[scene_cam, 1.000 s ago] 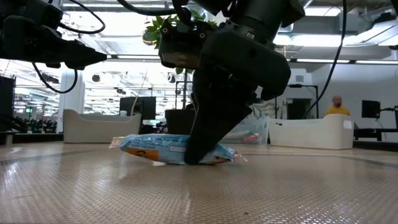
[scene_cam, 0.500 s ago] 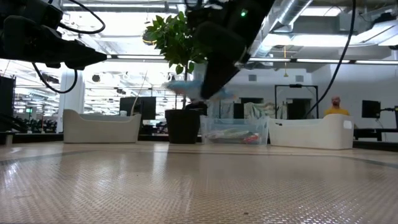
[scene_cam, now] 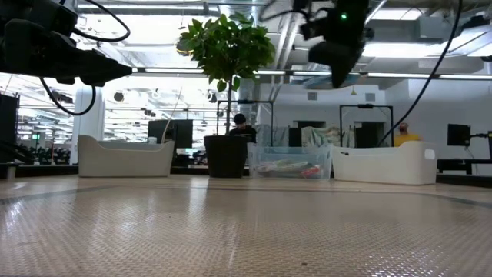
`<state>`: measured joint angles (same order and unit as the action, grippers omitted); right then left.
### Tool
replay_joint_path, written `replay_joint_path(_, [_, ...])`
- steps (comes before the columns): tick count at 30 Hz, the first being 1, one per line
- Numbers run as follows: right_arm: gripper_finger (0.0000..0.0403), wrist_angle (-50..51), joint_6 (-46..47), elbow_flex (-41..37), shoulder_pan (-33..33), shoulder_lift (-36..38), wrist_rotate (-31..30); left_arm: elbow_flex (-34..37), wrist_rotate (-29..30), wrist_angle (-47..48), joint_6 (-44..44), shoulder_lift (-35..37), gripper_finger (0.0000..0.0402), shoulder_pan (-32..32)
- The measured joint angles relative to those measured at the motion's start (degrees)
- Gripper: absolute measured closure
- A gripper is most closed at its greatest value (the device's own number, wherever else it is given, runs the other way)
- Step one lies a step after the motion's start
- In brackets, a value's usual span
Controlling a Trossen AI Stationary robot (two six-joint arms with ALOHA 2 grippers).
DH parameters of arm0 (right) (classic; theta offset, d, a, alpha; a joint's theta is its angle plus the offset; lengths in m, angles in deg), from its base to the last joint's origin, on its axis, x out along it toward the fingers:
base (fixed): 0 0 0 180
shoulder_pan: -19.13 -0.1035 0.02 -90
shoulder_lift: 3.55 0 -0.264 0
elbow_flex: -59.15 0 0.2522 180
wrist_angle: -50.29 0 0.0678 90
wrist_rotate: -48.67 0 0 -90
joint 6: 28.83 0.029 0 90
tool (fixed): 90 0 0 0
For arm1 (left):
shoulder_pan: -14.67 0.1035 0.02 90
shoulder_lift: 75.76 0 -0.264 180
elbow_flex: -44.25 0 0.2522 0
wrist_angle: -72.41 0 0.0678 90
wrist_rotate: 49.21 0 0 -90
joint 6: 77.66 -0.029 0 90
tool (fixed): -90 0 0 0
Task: Pick and place Granola Bars by type
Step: Put the yellow granola bar into the white bin, then return to Home Position
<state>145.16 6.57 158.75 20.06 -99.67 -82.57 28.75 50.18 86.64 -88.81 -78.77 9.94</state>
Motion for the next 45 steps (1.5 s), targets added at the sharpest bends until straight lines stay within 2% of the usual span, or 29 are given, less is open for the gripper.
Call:
replay_joint_path(6, [0.0339, 7.5, 2.68, -0.47, 7.29, 1.59, -3.36, 0.0, -0.01, 0.0, 0.01, 0.0, 0.0148, 0.0])
replay_joint_path(13, [0.0339, 0.02, 1.43, -12.05, 13.2, 7.21, -6.47, 0.0, -0.01, 0.0, 0.0, 0.01, 0.0148, 0.0])
replay_joint_path(22, [0.0339, -20.78, -8.12, -30.2, 17.3, 15.9, 2.72, 0.0, -0.01, 0.01, 0.01, 0.02, 0.0148, 0.01])
replay_joint_path(29, [0.0332, -26.49, -10.21, -36.33, 22.12, 17.42, 5.5, 0.0, -0.01, 0.0, 0.0, 0.0, 0.0148, 0.0])
replay_joint_path(33, [0.0296, -27.59, -10.39, -37.48, 23.61, 17.42, 7.31, 0.0, -0.01, 0.0, 0.01, 0.02, 0.0148, 0.0])
replay_joint_path(38, [0.0224, -28.45, -10.47, -37.59, 23.48, 17.42, 6.82, 0.0, -0.01, 0.0, -0.01, 0.0, 0.0148, 0.0])
replay_joint_path(42, [0.0175, -30.09, -10.57, -37.6, 20.68, 19.17, 5.02, 0.0, -0.01, 0.0, 0.01, 0.01, 0.0148, 0.01])
replay_joint_path(45, [0.0154, -31.23, -10.57, -37.62, 16.36, 22.53, 1.7, 0.0, -0.01, 0.0, 0.01, 0.0, 0.0148, 0.02])
